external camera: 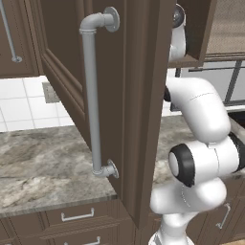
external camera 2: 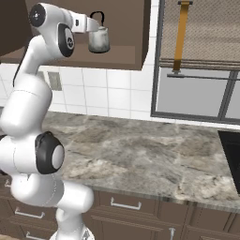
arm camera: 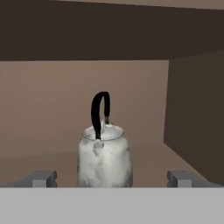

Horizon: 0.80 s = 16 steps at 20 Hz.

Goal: Open the cabinet, pick the kettle from the cabinet, and place it in the sink.

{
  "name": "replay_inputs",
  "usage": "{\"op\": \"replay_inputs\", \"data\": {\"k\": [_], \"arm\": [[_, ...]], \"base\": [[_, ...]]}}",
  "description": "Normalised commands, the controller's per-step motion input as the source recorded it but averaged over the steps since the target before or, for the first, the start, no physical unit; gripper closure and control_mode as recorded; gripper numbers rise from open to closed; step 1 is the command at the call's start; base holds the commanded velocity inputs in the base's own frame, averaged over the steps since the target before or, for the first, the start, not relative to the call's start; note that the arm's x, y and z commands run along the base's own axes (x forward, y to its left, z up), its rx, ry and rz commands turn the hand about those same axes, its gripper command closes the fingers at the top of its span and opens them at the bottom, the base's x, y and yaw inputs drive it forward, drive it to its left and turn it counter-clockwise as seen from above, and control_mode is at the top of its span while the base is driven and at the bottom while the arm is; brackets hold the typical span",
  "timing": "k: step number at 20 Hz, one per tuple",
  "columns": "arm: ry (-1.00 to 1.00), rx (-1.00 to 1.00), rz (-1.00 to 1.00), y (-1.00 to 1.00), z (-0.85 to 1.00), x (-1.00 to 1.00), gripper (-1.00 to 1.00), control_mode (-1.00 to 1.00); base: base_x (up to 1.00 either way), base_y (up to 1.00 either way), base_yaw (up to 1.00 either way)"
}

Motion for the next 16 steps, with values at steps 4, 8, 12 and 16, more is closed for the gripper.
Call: {"op": "replay_inputs", "data": {"k": [4, 8, 12, 16], "arm": [[0.00, 0.00, 0.00, -0.02, 0.02, 0.31, -1.00, -1.00], [0.00, 0.00, 0.00, 0.00, 0.00, 0.23, -1.00, -1.00], [0.00, 0.01, 0.00, 0.00, 0.00, 0.25, -1.00, -1.00], [0.00, 0.01, 0.00, 0.00, 0.00, 0.27, -1.00, -1.00]], "base": [[0.00, 0.00, 0.00], [0.00, 0.00, 0.00], [0.00, 0.00, 0.00], [0.00, 0.00, 0.00]]}}
